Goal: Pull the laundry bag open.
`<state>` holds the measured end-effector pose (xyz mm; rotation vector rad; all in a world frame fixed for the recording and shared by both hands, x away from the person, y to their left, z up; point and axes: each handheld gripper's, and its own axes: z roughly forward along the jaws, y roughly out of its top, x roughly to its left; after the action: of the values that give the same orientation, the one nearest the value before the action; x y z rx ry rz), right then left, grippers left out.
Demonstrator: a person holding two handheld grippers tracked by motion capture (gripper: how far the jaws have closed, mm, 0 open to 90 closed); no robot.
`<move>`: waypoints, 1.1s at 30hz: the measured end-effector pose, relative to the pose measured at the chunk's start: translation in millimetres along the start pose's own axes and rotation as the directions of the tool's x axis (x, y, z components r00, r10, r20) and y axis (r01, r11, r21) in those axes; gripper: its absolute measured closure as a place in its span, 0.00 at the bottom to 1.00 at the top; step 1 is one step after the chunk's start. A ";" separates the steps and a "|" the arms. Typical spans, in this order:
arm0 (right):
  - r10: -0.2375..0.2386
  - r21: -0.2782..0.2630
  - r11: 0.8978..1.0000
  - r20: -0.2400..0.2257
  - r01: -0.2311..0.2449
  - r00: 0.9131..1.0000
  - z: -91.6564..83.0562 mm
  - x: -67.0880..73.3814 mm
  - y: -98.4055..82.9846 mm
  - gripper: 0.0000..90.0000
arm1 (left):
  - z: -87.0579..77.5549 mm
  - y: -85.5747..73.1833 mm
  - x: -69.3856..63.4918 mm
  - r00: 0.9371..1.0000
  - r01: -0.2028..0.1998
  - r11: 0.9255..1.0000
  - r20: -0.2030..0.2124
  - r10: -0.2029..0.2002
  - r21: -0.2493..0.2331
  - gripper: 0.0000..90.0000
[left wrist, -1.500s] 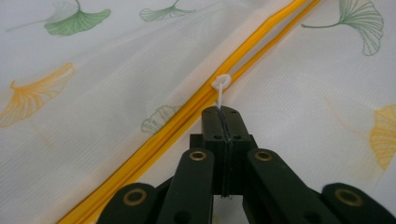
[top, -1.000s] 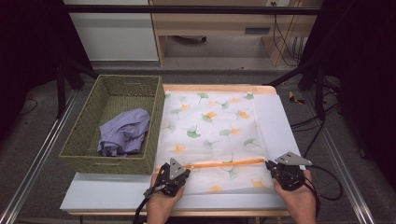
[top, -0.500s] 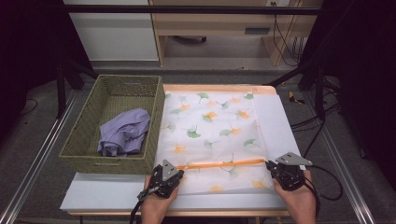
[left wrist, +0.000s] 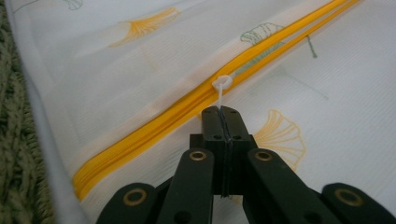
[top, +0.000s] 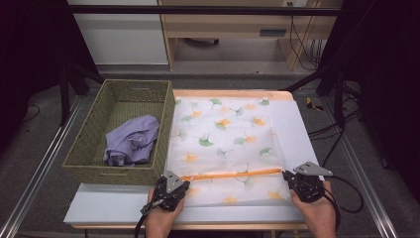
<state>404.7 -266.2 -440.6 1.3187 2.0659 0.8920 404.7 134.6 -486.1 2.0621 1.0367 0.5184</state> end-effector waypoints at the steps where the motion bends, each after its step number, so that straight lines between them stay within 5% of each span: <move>1: 0.000 0.000 1.000 0.000 0.000 1.000 0.0 0.0 0.0 0.97 | -0.7 -0.7 0.8 1.000 -0.003 1.000 -0.006 0.003 0.002 1.00; 33: 0.012 0.008 1.000 0.001 -0.012 1.000 1.1 0.0 -4.2 0.97 | -13.0 -12.8 19.0 0.997 0.054 0.998 -0.053 -0.055 -0.018 1.00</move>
<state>403.1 -267.2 -444.5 1.3371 2.0649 0.8890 401.2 160.7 -487.4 2.0090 1.1134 0.5553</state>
